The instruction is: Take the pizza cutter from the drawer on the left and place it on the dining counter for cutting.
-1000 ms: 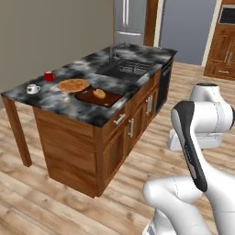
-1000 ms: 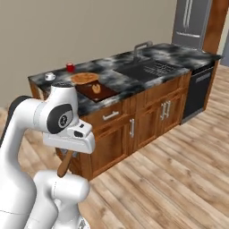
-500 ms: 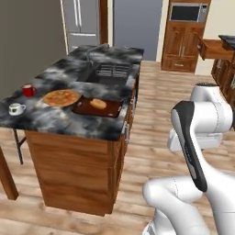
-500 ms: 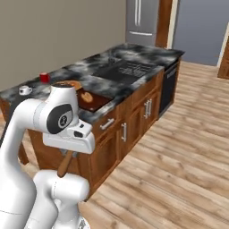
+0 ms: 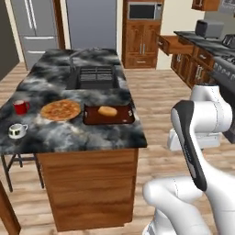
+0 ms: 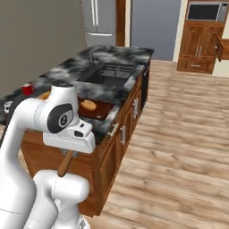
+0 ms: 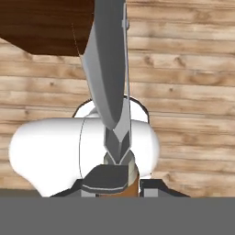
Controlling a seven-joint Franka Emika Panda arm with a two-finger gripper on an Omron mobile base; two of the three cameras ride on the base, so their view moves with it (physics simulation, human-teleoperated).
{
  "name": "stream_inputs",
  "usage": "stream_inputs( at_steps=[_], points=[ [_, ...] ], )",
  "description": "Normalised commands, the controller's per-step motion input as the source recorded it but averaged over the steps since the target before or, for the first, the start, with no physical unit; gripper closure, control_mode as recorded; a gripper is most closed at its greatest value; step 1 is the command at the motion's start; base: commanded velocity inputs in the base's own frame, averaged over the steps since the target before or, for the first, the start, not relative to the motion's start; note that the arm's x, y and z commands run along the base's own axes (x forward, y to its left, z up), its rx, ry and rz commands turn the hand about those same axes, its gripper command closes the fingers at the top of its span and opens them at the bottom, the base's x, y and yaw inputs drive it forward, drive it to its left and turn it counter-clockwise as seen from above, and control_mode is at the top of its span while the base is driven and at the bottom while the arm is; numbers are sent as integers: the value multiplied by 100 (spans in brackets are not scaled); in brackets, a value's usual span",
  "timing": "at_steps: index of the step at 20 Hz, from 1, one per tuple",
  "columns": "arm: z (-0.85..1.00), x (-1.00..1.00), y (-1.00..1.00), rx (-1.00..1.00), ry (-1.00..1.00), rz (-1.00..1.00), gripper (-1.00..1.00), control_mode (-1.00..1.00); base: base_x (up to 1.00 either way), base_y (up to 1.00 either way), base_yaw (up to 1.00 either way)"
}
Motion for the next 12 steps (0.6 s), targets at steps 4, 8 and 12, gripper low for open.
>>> stream_inputs(
  at_steps=[4, 8, 12],
  points=[
    [0, 0, 0, 0, 0, 0, 100, 100, 0, 100, -45],
    [0, 0, 0, 0, 0, 0, 100, 100, 0, 100, -36],
    [0, 0, 0, 0, 0, 0, 100, 100, 0, 100, -17]
  ],
)
